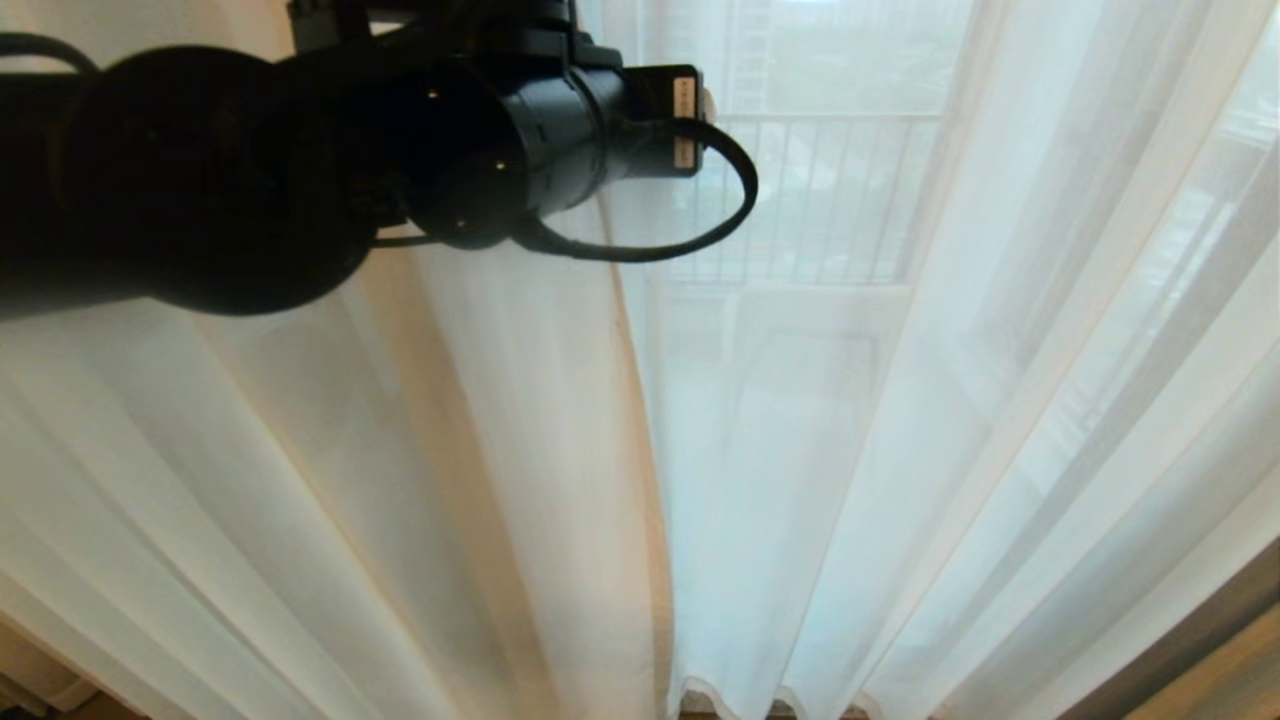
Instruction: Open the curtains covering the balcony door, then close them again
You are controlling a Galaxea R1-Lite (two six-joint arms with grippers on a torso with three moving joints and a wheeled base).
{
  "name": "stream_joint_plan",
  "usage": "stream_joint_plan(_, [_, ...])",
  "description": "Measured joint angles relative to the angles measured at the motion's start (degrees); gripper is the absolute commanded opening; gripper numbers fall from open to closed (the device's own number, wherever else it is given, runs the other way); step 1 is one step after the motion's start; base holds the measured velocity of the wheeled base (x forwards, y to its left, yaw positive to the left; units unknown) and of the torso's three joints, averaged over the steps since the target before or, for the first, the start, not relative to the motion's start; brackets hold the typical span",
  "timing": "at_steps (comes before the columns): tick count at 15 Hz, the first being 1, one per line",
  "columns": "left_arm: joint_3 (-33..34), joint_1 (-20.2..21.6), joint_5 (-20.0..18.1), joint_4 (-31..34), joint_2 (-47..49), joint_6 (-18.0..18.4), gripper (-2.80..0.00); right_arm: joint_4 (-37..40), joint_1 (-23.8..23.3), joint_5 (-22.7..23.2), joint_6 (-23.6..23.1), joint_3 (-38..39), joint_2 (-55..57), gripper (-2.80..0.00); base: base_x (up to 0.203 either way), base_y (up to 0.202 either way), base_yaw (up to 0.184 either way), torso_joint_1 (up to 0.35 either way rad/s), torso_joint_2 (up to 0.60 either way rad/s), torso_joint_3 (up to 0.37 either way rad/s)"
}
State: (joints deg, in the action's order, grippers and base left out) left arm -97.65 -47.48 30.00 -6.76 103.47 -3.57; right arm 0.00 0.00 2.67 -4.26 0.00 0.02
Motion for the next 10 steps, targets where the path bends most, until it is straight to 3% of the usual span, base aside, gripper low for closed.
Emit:
stream_joint_plan(5, [11.0, 0.3, 7.8, 3.1, -7.7, -0.4, 0.0, 0.0, 0.0, 0.0, 0.0, 0.0, 0.0, -2.8, 0.0, 0.0, 0.0, 0.0, 0.0, 0.0])
stream_joint_plan(10, [27.3, 0.7, 9.5, 3.8, -16.8, -0.4, 0.0, 0.0, 0.0, 0.0, 0.0, 0.0, 0.0, -2.8, 0.0, 0.0, 0.0, 0.0, 0.0, 0.0])
